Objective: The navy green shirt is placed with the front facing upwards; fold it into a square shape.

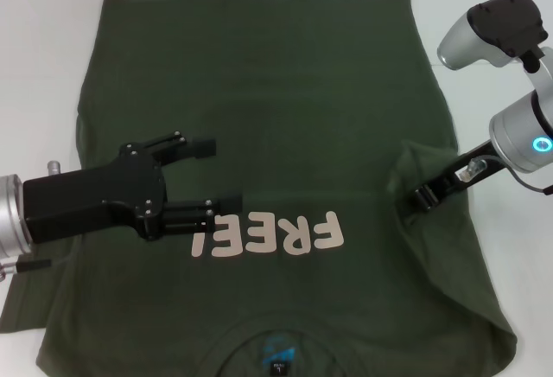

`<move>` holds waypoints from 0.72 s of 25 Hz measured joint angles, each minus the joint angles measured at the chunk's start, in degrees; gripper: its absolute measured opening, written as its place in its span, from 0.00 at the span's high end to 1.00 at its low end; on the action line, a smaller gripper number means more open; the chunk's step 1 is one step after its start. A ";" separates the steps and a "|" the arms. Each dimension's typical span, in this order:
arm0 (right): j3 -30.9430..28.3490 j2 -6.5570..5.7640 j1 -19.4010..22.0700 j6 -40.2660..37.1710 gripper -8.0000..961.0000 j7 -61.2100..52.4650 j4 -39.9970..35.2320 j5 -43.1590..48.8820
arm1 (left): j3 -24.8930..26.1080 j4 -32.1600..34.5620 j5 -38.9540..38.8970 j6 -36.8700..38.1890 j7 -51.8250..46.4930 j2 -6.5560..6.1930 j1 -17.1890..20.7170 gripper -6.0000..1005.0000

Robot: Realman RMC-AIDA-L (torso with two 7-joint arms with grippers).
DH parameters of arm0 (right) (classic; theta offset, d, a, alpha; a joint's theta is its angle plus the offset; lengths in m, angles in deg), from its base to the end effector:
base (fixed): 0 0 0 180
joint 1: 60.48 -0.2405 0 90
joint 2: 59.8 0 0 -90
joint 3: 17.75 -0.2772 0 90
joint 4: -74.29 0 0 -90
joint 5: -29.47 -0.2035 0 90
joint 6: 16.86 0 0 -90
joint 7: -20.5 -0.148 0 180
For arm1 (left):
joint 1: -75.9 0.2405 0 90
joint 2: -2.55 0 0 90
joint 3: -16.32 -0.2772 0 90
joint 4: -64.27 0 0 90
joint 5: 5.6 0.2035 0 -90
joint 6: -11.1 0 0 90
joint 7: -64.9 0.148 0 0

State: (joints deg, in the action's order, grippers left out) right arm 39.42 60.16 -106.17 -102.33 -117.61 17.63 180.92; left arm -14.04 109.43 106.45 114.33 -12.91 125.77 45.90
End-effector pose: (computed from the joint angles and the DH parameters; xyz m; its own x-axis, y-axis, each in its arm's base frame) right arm 0.2121 0.4026 -0.0114 0.6604 -0.7477 0.0686 -0.6813 -0.6352 -0.3639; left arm -0.2385 0.3187 0.0049 0.7167 0.2024 0.6673 0.3544 -0.9299 -0.0985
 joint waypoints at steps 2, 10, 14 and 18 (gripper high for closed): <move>0.65 -0.08 0.27 0.03 0.97 0.04 0.02 -1.49 | 0.00 0.00 0.00 -0.02 0.00 0.00 -0.01 0.07; 2.20 -0.07 -0.05 2.14 0.97 0.05 2.78 -2.37 | -0.10 0.01 0.00 -0.05 0.02 0.00 -0.06 0.07; 2.82 -0.10 -0.12 3.39 0.97 0.04 3.71 -2.39 | 0.02 0.01 0.00 -0.08 0.08 0.00 -0.06 0.07; 2.91 -0.03 -0.16 4.26 0.97 -0.14 3.87 -2.40 | 0.05 0.01 0.00 -0.13 0.12 0.00 -0.06 0.07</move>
State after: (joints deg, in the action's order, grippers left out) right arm 42.33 60.13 -106.33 -98.07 -117.75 21.50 178.52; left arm -14.00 109.44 106.46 114.20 -12.79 125.77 45.84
